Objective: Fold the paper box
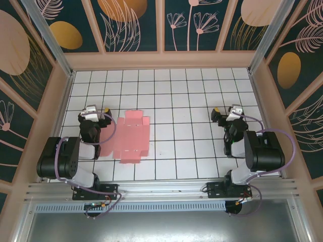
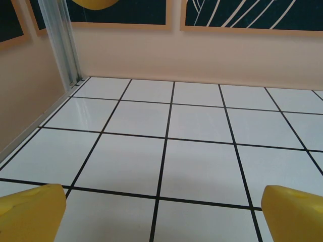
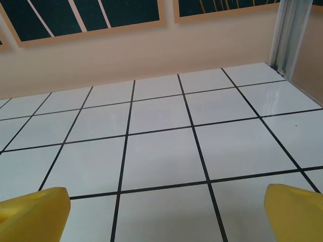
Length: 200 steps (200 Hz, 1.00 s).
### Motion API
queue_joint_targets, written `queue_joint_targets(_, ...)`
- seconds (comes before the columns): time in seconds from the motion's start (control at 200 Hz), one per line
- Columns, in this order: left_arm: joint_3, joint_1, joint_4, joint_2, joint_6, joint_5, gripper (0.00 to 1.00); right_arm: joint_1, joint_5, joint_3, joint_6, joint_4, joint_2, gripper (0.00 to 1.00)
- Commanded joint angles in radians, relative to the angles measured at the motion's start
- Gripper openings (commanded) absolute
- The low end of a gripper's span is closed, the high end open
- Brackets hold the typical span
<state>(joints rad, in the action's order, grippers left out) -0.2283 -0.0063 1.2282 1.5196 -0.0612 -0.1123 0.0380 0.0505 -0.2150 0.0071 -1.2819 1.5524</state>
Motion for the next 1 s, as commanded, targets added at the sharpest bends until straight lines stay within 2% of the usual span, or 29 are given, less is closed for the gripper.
queue_joint_targets(0.0, -0.012, 0.006, 0.033, -0.002, -0.014, 0.005, 0.99, 0.003, -0.011, -0.006, 0.01, -0.024, 0.004, 0.99)
queue_joint_targets(0.816, -0.01, 0.006, 0.034, -0.007, -0.011, 0.01, 0.99, 0.011, 0.012, 0.004, 0.013, -0.045, 0.003, 0.99)
queue_joint_targets(0.926, -0.016, 0.006, -0.021, -0.07, -0.012, 0.006, 0.99, 0.011, 0.01, 0.03, 0.013, -0.073, -0.03, 0.99)
queue_joint_targets(0.996, -0.026, 0.006, -0.102, -0.135, -0.015, 0.006, 0.99, 0.01, 0.0, 0.03, 0.014, -0.024, -0.087, 0.99)
